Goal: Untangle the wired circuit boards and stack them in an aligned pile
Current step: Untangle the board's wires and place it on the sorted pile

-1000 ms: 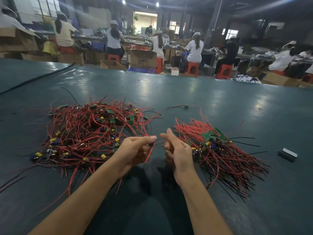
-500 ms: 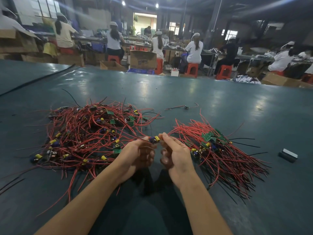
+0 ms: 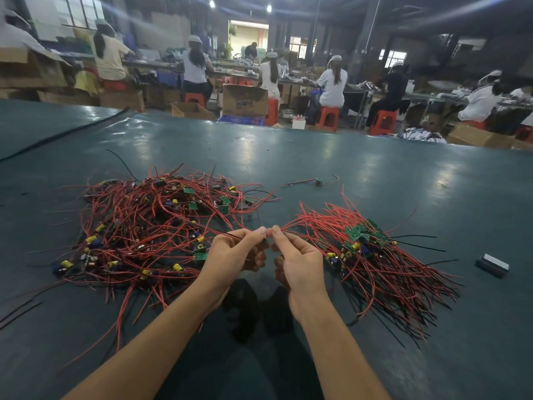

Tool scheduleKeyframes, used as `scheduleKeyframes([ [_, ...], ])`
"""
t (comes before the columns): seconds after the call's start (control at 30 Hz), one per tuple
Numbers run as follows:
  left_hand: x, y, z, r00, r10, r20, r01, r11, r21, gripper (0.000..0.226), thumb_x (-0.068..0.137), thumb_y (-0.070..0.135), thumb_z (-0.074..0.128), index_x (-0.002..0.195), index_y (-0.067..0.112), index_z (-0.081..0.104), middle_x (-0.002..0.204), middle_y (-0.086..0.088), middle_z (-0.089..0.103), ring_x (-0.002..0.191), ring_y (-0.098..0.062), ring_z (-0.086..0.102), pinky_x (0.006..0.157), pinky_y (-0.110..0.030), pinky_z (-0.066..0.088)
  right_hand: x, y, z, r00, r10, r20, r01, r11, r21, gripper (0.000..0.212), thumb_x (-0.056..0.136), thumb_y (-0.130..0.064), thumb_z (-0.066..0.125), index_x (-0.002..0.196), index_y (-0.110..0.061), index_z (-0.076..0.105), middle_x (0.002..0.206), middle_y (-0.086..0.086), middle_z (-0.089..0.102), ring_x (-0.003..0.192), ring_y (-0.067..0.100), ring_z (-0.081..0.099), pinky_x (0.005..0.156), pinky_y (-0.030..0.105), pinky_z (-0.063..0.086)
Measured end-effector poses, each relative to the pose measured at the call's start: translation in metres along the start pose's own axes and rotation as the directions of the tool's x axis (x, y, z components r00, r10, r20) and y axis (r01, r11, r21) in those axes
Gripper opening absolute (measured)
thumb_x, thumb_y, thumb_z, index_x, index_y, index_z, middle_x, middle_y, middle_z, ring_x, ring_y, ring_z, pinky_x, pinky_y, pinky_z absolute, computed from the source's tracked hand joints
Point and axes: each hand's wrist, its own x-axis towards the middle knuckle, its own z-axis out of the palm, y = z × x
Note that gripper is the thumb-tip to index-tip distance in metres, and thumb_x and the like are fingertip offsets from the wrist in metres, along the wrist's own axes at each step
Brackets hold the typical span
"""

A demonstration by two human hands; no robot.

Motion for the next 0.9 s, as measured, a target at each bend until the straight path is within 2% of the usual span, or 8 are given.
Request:
scheduleKeyframes([
  [0.17, 0.0017, -0.0038, -0.0013, 0.997, 0.071, -0.015, -0.067, 0.986, 0.155, 0.03, 0.091, 0.031, 0.065, 0.061, 0.025, 0.072, 0.06, 0.0, 0.068, 0.058, -0.012, 0.066, 0.061, -0.022, 0.052, -0.0032, 0.0019, 0.0019, 0.997, 0.02, -0.074, -0.026, 0.997, -0.078, 0.032, 0.088, -0.036, 0.072, 0.058, -0.023, 0.075, 0.062, 0.002, 0.065, 0.062, 0.019, 0.056, 0.052, 0.028, 0.049],
  [0.27, 0.0017, -0.005, -0.0006, 0.996, 0.089, -0.018, -0.084, 0.982, 0.169, 0.033, 0.091, 0.026, 0.065, 0.059, 0.022, 0.07, 0.056, -0.001, 0.065, 0.053, -0.012, 0.062, 0.058, -0.023, 0.051, -0.0041, 0.0033, 0.0039, 0.997, -0.026, -0.078, 0.019, 0.995, -0.098, 0.038, 0.092, -0.029, 0.067, 0.055, -0.024, 0.073, 0.058, -0.007, 0.064, 0.061, 0.009, 0.058, 0.059, 0.029, 0.047],
  [0.37, 0.0029, -0.0056, -0.0004, 0.996, 0.074, -0.048, -0.065, 0.985, 0.162, 0.035, 0.092, 0.028, 0.065, 0.058, 0.02, 0.069, 0.055, 0.0, 0.064, 0.052, -0.011, 0.062, 0.056, -0.022, 0.05, -0.0047, 0.004, 0.004, 0.997, -0.064, -0.051, 0.057, 0.99, -0.126, 0.043, 0.096, -0.025, 0.062, 0.054, -0.025, 0.073, 0.052, -0.014, 0.062, 0.052, -0.004, 0.056, 0.057, 0.023, 0.046],
  [0.43, 0.003, -0.006, -0.0005, 0.996, 0.078, -0.043, -0.069, 0.981, 0.182, 0.035, 0.092, 0.029, 0.065, 0.058, 0.024, 0.07, 0.055, 0.003, 0.065, 0.053, -0.009, 0.063, 0.056, -0.02, 0.05, -0.0052, 0.0042, 0.0037, 0.996, -0.085, -0.041, 0.079, 0.988, -0.131, 0.04, 0.097, -0.024, 0.061, 0.058, -0.02, 0.071, 0.053, -0.014, 0.062, 0.053, -0.004, 0.056, 0.055, 0.02, 0.047],
  [0.57, 0.0029, -0.0058, -0.0002, 0.997, 0.079, -0.025, -0.073, 0.979, 0.189, 0.033, 0.09, 0.029, 0.065, 0.058, 0.026, 0.07, 0.055, 0.004, 0.065, 0.054, -0.009, 0.063, 0.057, -0.022, 0.05, -0.0066, 0.0033, 0.0032, 0.995, -0.095, -0.035, 0.091, 0.989, -0.115, 0.033, 0.095, -0.022, 0.063, 0.063, -0.021, 0.071, 0.056, -0.013, 0.067, 0.056, -0.003, 0.061, 0.053, 0.016, 0.048],
  [0.67, 0.0021, -0.0048, 0.0019, 0.996, 0.075, -0.037, -0.068, 0.985, 0.158, 0.033, 0.08, 0.045, 0.069, 0.056, 0.022, 0.069, 0.053, 0.001, 0.063, 0.052, -0.013, 0.061, 0.055, -0.025, 0.049, -0.0065, 0.0028, 0.0048, 0.993, -0.104, -0.05, 0.1, 0.991, -0.09, 0.034, 0.092, -0.018, 0.067, 0.059, -0.021, 0.068, 0.053, -0.012, 0.064, 0.053, 0.0, 0.058, 0.05, 0.016, 0.045],
  [0.77, 0.0017, -0.0056, 0.0024, 0.994, 0.09, -0.059, -0.079, 0.981, 0.177, 0.038, 0.072, 0.057, 0.068, 0.056, 0.023, 0.07, 0.054, 0.0, 0.065, 0.052, -0.011, 0.062, 0.053, -0.021, 0.05, -0.0071, 0.0037, 0.0066, 0.993, -0.107, -0.057, 0.104, 0.993, -0.055, 0.032, 0.091, -0.014, 0.068, 0.059, -0.019, 0.068, 0.052, -0.012, 0.063, 0.05, -0.002, 0.056, 0.047, 0.015, 0.044],
  [0.9, 0.0026, -0.0066, 0.0011, 0.995, 0.086, -0.049, -0.075, 0.978, 0.196, 0.037, 0.08, 0.047, 0.07, 0.054, 0.021, 0.068, 0.052, -0.001, 0.063, 0.049, -0.011, 0.06, 0.052, -0.019, 0.049, -0.0087, 0.0049, 0.0076, 0.994, -0.086, -0.073, 0.084, 0.996, -0.036, 0.033, 0.092, -0.016, 0.068, 0.059, -0.019, 0.07, 0.052, -0.01, 0.065, 0.048, -0.002, 0.057, 0.045, 0.013, 0.044],
])
